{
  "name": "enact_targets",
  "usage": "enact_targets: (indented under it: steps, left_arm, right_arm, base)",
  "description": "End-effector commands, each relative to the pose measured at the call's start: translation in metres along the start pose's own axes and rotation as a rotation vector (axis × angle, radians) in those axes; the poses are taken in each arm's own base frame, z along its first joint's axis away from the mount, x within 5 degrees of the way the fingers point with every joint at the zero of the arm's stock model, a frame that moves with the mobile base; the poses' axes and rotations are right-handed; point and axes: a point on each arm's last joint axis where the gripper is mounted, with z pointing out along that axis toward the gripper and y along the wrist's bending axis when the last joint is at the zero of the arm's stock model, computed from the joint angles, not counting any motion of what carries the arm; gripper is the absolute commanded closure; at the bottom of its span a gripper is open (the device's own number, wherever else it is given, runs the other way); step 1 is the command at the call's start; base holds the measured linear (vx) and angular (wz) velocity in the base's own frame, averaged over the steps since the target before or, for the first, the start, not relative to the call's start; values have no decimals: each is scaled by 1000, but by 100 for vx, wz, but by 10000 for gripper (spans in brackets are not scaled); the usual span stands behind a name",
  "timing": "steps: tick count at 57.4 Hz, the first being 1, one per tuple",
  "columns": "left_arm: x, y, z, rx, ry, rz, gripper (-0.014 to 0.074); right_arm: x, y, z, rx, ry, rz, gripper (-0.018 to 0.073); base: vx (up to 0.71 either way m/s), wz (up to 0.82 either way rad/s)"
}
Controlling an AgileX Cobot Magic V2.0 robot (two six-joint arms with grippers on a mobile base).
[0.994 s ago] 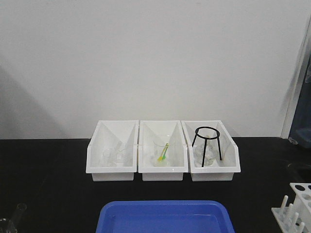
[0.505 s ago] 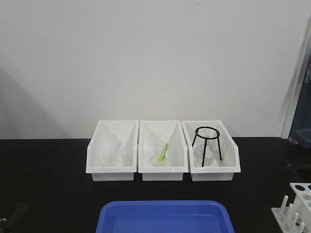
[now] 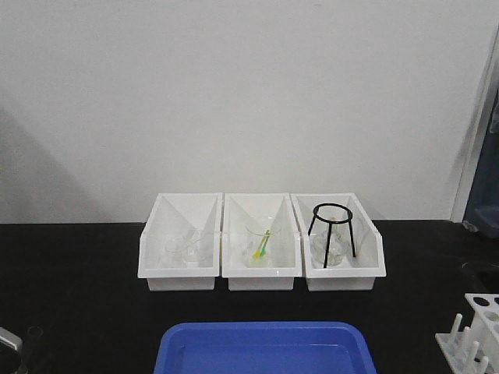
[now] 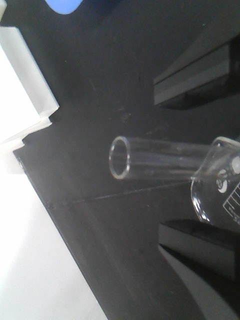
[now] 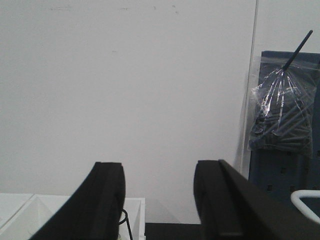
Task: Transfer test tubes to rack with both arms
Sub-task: 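Close the left gripper around the glass test tube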
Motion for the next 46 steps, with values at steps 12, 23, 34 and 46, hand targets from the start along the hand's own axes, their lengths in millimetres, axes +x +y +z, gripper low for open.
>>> enact_targets:
  steps: [12, 23, 34, 46]
  left_arm:
    - [-18, 9, 3, -82, -161, -2, 52]
    - [-19, 9, 3, -85, -166, -2, 105]
    - [-20, 10, 4, -97, -188, -2, 160]
    - [-16, 8, 8, -97, -178, 0, 199]
  right_arm:
    - [-20, -1, 0, 5, -124, -9, 175]
    - [-20, -1, 0, 5, -124, -9, 175]
    - [-20, -1, 0, 5, -124, -8, 175]
    - [-20, -1, 0, 5, -124, -7, 175]
  base:
    - [0, 0]
    - [0, 0]
    - [0, 0]
    - [0, 0]
